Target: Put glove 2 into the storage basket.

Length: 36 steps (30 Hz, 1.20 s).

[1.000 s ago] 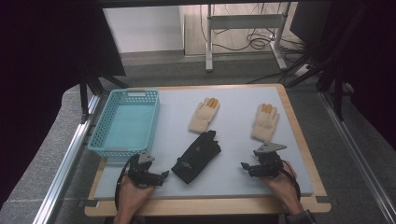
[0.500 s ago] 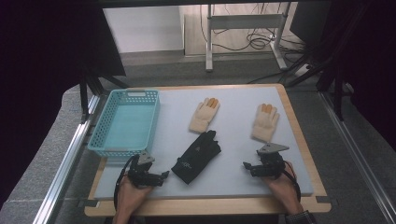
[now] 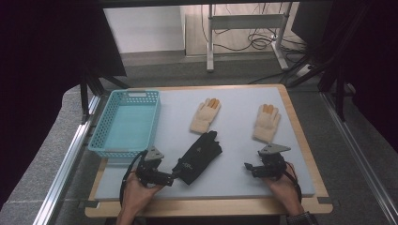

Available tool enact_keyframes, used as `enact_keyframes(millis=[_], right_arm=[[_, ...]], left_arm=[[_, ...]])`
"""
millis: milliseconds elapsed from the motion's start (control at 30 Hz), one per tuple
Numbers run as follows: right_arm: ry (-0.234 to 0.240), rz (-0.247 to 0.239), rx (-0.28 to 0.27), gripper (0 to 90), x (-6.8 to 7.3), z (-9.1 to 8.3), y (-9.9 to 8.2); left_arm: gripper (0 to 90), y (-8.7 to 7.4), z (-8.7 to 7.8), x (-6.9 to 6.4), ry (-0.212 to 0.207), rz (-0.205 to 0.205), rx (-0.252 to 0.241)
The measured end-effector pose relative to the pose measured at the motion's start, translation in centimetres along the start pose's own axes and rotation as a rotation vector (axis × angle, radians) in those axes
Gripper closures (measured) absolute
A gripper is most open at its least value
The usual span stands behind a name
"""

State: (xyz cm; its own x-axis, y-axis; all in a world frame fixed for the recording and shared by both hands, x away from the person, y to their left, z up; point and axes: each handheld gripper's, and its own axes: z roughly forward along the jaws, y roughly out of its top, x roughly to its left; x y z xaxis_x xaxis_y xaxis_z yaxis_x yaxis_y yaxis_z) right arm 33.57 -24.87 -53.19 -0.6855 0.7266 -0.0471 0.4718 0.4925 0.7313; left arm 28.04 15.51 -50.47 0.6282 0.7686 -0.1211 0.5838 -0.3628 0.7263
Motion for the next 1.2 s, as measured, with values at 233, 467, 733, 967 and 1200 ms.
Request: enact_keyframes(millis=[233,467,733,967,1200], right_arm=[[0.0,-0.001,0.0,21.4,0.0,0.0,0.0],[0.0,-0.001,-0.001,21.4,0.0,0.0,0.0],[0.0,0.0,-0.001,21.4,0.0,0.0,0.0],[-0.001,0.0,-0.003,21.4,0.0,0.0,0.0],[-0.001,0.0,-0.001,21.4,0.0,0.0,0.0]], left_arm=[[0.0,3.1,2.6,-1.9,-0.04,0.034,0.036],[0.0,4.2,5.7,-4.6,0.007,0.115,0.07],[0.0,3.8,8.3,-2.5,0.068,0.057,0.156],[0.0,3.9,9.1,-3.5,0.066,0.101,0.201],[15.3,4.2,8.5,-2.3,0.05,0.055,0.214]])
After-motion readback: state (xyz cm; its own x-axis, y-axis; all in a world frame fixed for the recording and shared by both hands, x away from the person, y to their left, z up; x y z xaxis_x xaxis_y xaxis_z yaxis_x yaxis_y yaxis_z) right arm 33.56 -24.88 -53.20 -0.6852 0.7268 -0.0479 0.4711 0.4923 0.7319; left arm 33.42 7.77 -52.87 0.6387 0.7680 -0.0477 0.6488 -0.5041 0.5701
